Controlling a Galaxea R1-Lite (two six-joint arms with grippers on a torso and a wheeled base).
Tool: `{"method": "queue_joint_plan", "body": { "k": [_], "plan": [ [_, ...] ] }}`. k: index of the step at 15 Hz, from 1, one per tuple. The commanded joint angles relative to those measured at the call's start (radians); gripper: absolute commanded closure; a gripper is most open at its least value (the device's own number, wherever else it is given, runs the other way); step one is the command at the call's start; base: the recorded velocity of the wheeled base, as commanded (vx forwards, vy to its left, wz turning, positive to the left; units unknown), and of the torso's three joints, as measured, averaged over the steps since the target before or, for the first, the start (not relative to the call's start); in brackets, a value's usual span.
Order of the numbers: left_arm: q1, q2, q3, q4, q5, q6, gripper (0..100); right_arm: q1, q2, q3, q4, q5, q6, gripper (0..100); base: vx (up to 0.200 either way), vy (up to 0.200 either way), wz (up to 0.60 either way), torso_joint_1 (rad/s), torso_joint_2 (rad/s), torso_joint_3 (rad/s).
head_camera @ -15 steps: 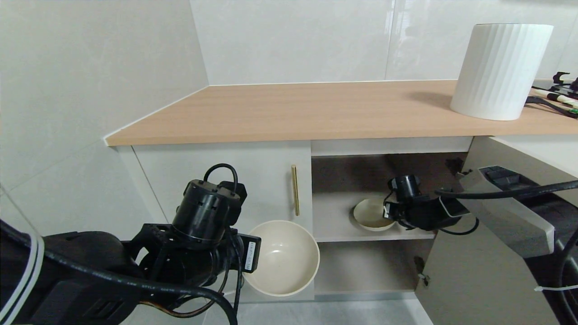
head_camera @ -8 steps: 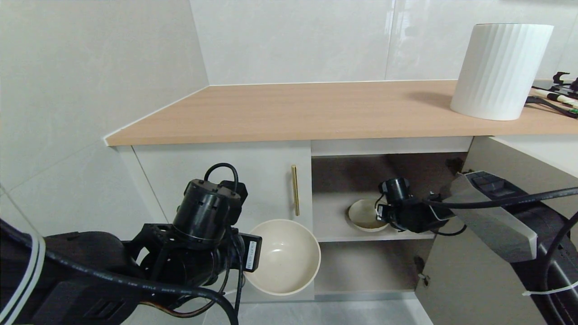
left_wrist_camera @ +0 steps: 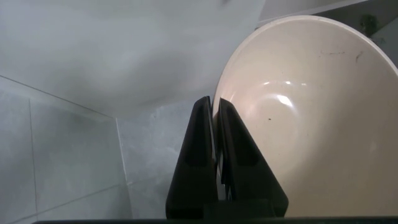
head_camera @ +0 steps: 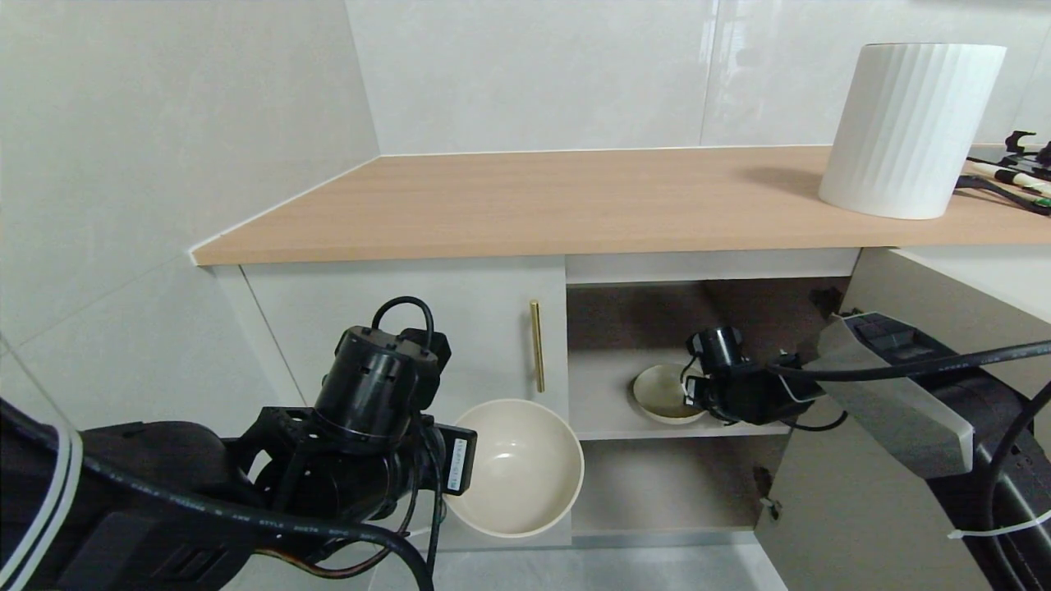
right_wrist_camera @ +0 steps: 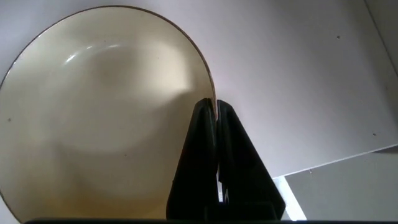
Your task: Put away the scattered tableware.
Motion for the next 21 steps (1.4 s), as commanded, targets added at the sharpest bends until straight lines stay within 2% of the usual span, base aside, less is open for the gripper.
{"method": "queue_joint_plan", "body": {
  "k": [1, 5, 7, 9, 12, 15, 17, 19, 21],
  "plan": [
    [0.0, 0.0, 0.0, 0.0, 0.001, -0.001, 100, 0.003, -0.005, 0.004, 0.0, -0.001, 0.0, 0, 0.0, 0.0, 0.0, 0.0, 0.0, 0.0],
    [0.0, 0.001, 0.0, 0.0, 0.001, -0.001, 100, 0.011, -0.016, 0.007, 0.0, -0.001, 0.003, 0, 0.0, 0.0, 0.0, 0.0, 0.0, 0.0],
    [0.0, 0.001, 0.0, 0.0, 0.002, -0.001, 100, 0.017, -0.099, 0.074, -0.002, 0.004, 0.017, 0, 0.0, 0.0, 0.0, 0.0, 0.0, 0.0],
    [0.0, 0.012, 0.0, 0.0, 0.001, 0.002, 100, 0.049, -0.216, 0.2, -0.003, 0.024, 0.026, 0, 0.0, 0.0, 0.0, 0.0, 0.0, 0.0],
    [-0.014, 0.07, -0.031, -0.005, 0.005, 0.072, 100, 0.12, -0.427, 0.415, 0.003, 0.176, 0.014, 0, 0.0, 0.0, 0.0, 0.0, 0.0, 0.0],
    [-0.04, 0.13, -0.032, -0.039, 0.05, 0.075, 100, 0.129, -0.651, 0.619, 0.027, 0.329, -0.08, 0, 0.0, 0.0, 0.0, 0.0, 0.0, 0.0],
    [-0.045, 0.162, -0.023, -0.085, 0.064, 0.075, 100, 0.149, -0.78, 0.694, 0.027, 0.406, -0.136, 0, 0.0, 0.0, 0.0, 0.0, 0.0, 0.0],
    [-0.053, 0.178, -0.017, -0.118, 0.077, 0.075, 100, 0.209, -0.858, 0.726, 0.052, 0.458, -0.136, 0, 0.0, 0.0, 0.0, 0.0, 0.0, 0.0],
    [-0.068, 0.175, -0.015, -0.121, 0.08, 0.075, 100, 0.312, -0.891, 0.734, 0.121, 0.455, -0.138, 0, 0.0, 0.0, 0.0, 0.0, 0.0, 0.0]
  ]
}}
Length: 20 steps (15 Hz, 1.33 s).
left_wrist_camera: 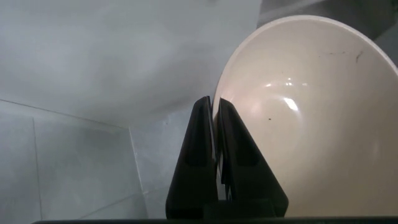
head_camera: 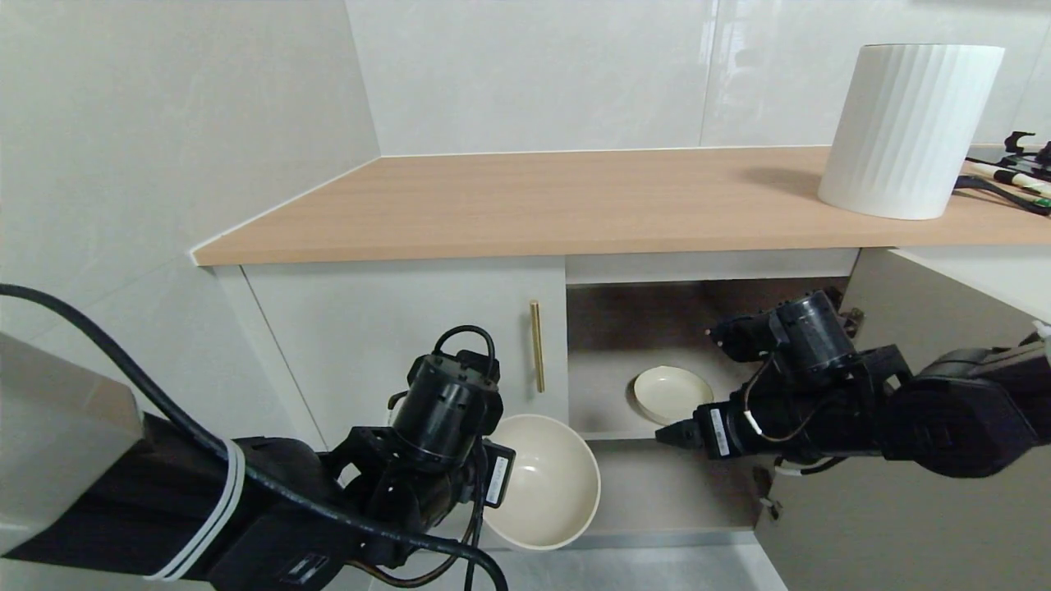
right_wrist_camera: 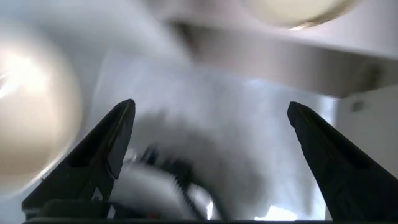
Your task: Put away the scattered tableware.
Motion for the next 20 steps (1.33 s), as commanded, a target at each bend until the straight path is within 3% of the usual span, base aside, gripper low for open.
{"method": "queue_joint_plan", "body": {
  "k": [1, 5, 19, 20],
  "plan": [
    [-0.019, 0.009, 0.005, 0.001, 0.0, 0.0, 100, 0.106, -0.095, 0.027, 0.026, 0.004, -0.003, 0, 0.0, 0.0, 0.0, 0.0, 0.0, 0.0],
    [-0.052, 0.009, 0.017, -0.027, 0.002, -0.003, 100, 0.213, -0.046, 0.033, 0.027, -0.006, 0.004, 0, 0.0, 0.0, 0.0, 0.0, 0.0, 0.0],
    [-0.068, -0.012, 0.051, -0.144, 0.014, 0.0, 100, 0.225, 0.089, -0.015, -0.048, -0.057, 0.065, 0, 0.0, 0.0, 0.0, 0.0, 0.0, 0.0],
    [-0.069, -0.012, 0.051, -0.144, 0.014, 0.0, 100, 0.224, 0.094, -0.015, -0.059, -0.058, 0.068, 100, 0.0, 0.0, 0.0, 0.0, 0.0, 0.0]
  ]
}}
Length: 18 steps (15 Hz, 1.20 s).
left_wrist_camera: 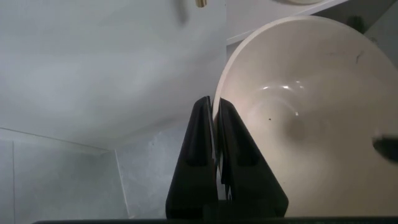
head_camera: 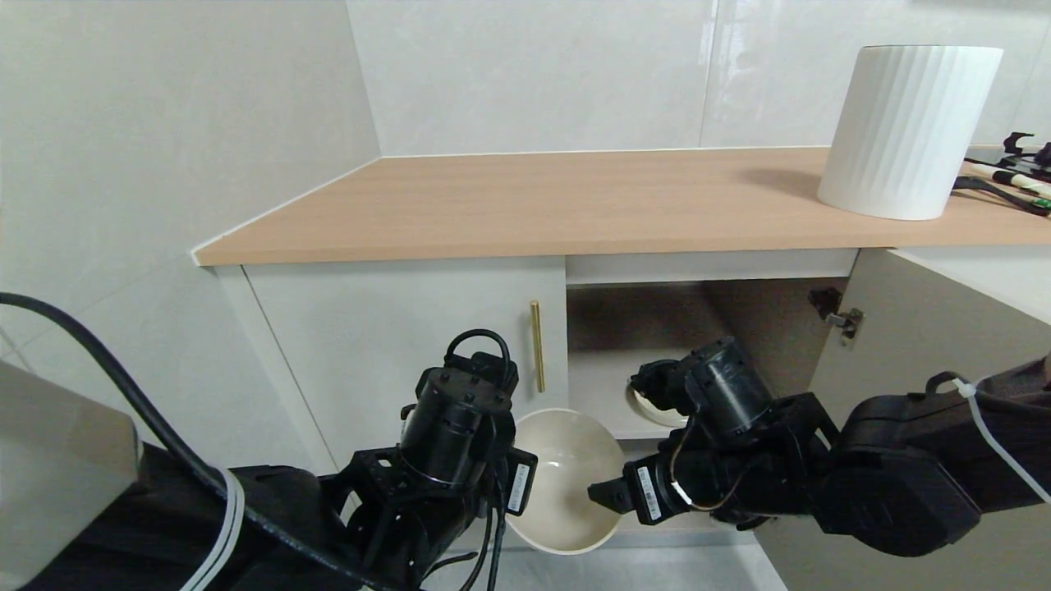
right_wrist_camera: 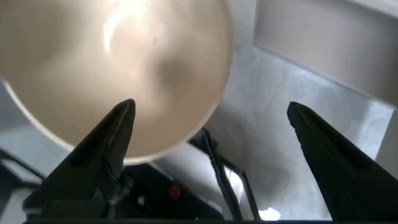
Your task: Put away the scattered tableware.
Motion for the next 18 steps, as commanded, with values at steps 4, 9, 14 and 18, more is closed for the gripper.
{"method": "queue_joint_plan", "body": {
  "k": [4, 9, 14, 18],
  "plan": [
    [-0.003, -0.004, 0.0, -0.001, 0.0, 0.0, 100, 0.0, 0.041, -0.002, -0.023, -0.001, 0.006, 100, 0.0, 0.0, 0.0, 0.0, 0.0, 0.0],
    [-0.003, -0.007, 0.0, 0.001, 0.0, 0.0, 100, 0.0, 0.035, -0.005, -0.023, -0.014, 0.007, 100, 0.0, 0.0, 0.0, 0.0, 0.0, 0.0],
    [-0.003, -0.007, 0.0, 0.001, 0.0, 0.001, 0, 0.0, 0.04, -0.002, -0.023, -0.024, 0.006, 100, 0.0, 0.0, 0.0, 0.0, 0.0, 0.0],
    [-0.002, -0.037, 0.0, 0.001, 0.009, 0.001, 0, -0.012, 0.055, -0.002, -0.023, -0.024, 0.006, 100, 0.0, 0.0, 0.0, 0.0, 0.0, 0.0]
  ]
}}
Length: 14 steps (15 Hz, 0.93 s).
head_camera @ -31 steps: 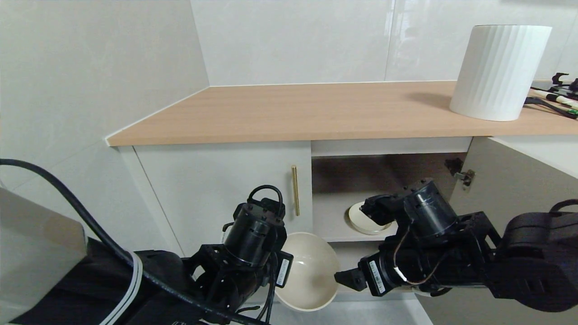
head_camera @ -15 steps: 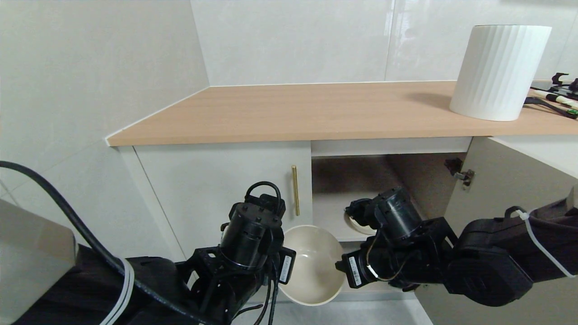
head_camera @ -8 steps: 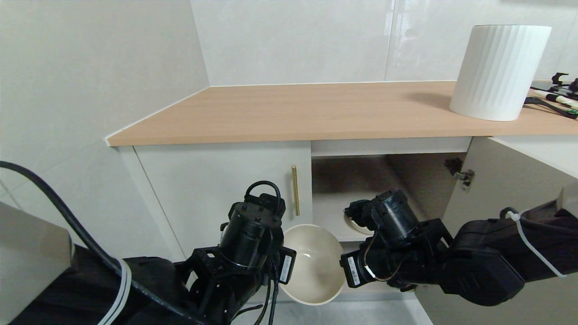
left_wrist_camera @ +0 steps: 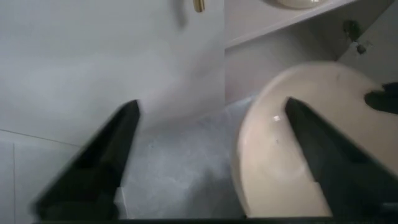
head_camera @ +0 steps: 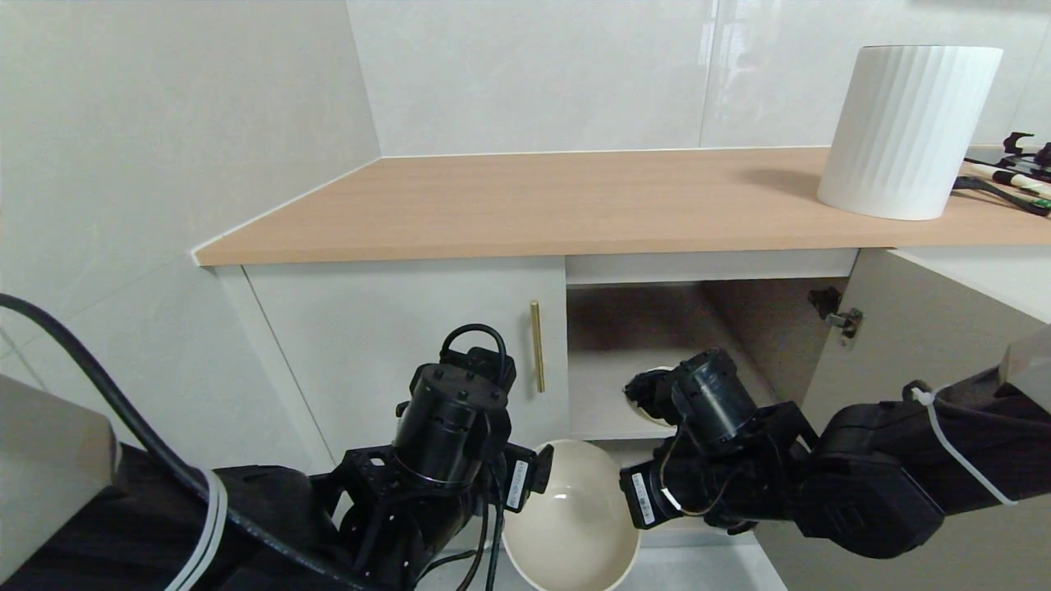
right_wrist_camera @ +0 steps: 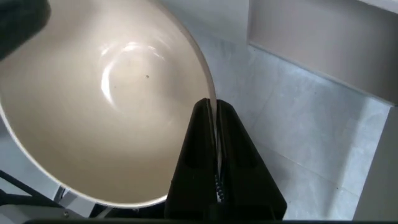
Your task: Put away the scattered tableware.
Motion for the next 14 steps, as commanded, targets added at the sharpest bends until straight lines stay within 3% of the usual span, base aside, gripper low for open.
{"method": "queue_joint_plan", "body": {
  "k": [1, 5, 10, 14],
  "plan": [
    [0.0, -0.017, 0.0, 0.0, 0.004, -0.001, 0, -0.015, 0.014, -0.009, -0.001, -0.001, 0.001, 100, 0.0, 0.0, 0.0, 0.0, 0.0, 0.0],
    [0.0, -0.025, -0.002, 0.0, 0.021, -0.001, 0, -0.119, 0.097, -0.079, 0.003, -0.069, 0.002, 100, 0.0, 0.0, 0.0, 0.0, 0.0, 0.0],
    [0.0, -0.023, -0.002, 0.0, 0.021, -0.001, 0, -0.285, 0.21, -0.222, 0.009, -0.112, 0.129, 100, 0.0, 0.0, 0.0, 0.0, 0.0, 0.0],
    [0.0, -0.02, -0.002, 0.0, 0.021, -0.001, 0, -0.357, 0.293, -0.337, 0.009, -0.155, 0.182, 100, 0.0, 0.0, 0.0, 0.0, 0.0, 0.0]
  ]
}}
